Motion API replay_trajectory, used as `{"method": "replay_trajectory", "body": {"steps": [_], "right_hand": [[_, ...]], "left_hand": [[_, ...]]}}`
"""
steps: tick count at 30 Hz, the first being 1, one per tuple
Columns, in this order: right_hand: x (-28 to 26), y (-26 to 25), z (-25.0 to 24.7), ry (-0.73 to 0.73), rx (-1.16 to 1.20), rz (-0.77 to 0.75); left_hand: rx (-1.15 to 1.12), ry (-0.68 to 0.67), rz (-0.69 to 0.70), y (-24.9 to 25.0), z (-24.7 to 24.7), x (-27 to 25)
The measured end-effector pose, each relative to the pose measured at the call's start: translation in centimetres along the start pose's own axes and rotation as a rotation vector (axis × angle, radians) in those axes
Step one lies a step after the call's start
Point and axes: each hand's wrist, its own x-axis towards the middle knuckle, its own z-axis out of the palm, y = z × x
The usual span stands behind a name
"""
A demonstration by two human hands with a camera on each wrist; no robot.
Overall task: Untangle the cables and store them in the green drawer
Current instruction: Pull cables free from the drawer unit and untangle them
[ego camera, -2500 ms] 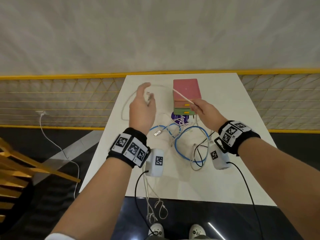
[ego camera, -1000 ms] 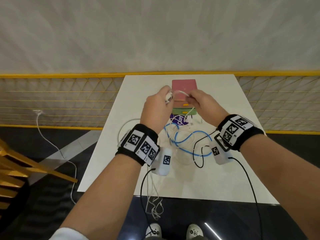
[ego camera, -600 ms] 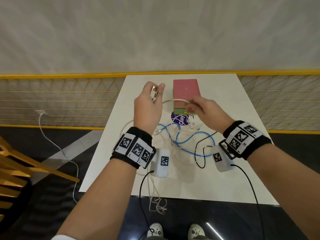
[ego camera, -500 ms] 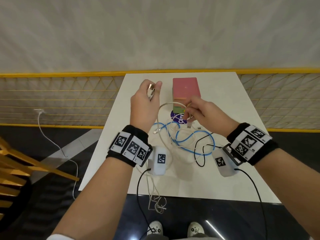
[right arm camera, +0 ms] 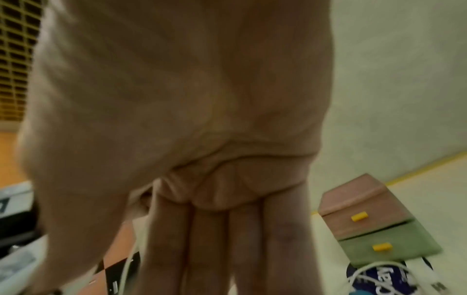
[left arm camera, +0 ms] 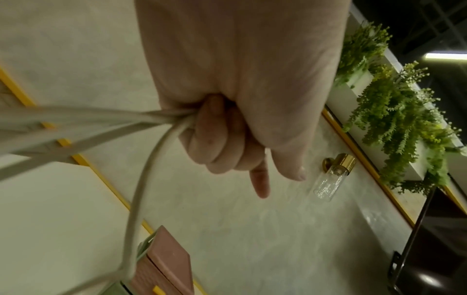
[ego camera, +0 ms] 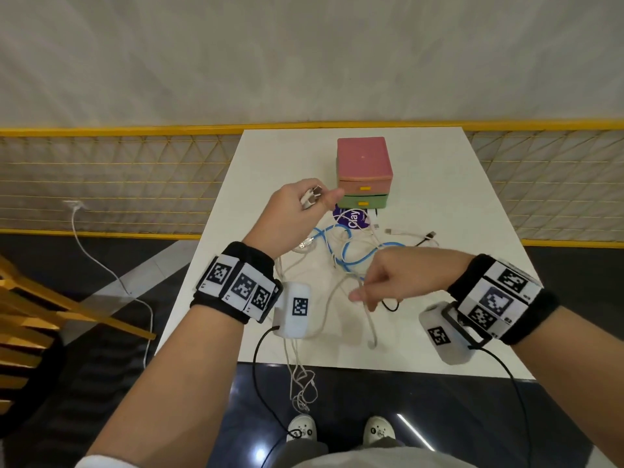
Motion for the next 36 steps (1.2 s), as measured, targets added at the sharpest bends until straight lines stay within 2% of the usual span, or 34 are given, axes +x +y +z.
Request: {"method": "replay_trajectory", "body": {"steps": [2,4,6,10,14,16,18,20,22,25,27,29,32,34,36], "right_hand": [[0.9,0.4,-0.5,0.240,-0.112,0.056],[2.3,0.7,-0.8,0.447,-0.145,-0.009],[3.5,0.4,-0.7,0.430,-0.040,-0.136],[5.5,-2.3,1.2,0.215,0.199,-0.275],[5.7,-3.4,4.0,0.053,0.684,-0.338],[5.2,-3.8,5.3,0.083,0.826,-0.310],[4.9,-3.8,6.6,0.199,0.903,-0.303],[5.0,-3.3,7.8,0.349,0.914,-0.326],[5.2,-2.0,9.2,0.424,0.790,-0.292],[5.2,0.8,11.4,0.357,0.587,-0.163],[5.1,2.4,11.6,0.312,0.476,-0.140],[5.0,2.4,10.5,0.352,0.499,-0.167],[5.1,-0.3,6.8,0.454,0.710,-0.310],[5.5,-2.6,4.8,0.513,0.680,-0.400],[6.1,-4.4,4.3,0.517,0.634,-0.427]], "left_hand": [[-0.051,-0.032,0.020,0.7,0.0,-0.5],[-0.117,-0.053,0.036,1.4,0.3,-0.9],[-0.207,-0.064,0.035,2.0,0.7,-1.1],[-0.283,-0.059,0.063,2.6,1.2,-1.3],[-0.352,0.065,0.060,2.3,0.9,-1.1],[-0.402,0.150,0.045,2.2,0.3,-0.7],[-0.436,0.212,0.029,2.3,-0.5,-0.4],[-0.430,0.248,0.031,2.2,-1.0,-0.3],[-0.416,0.283,0.044,2.2,-1.5,-0.4],[-0.432,0.327,0.046,2.2,-2.1,-0.7],[-0.428,0.324,0.025,2.1,-2.2,-0.8],[-0.403,0.264,0.007,2.1,-1.8,-1.0],[-0.368,0.139,0.026,2.8,-0.3,-1.3],[-0.353,0.090,0.043,3.3,0.6,-1.3],[-0.355,0.097,0.044,3.6,0.9,-1.2]]}}
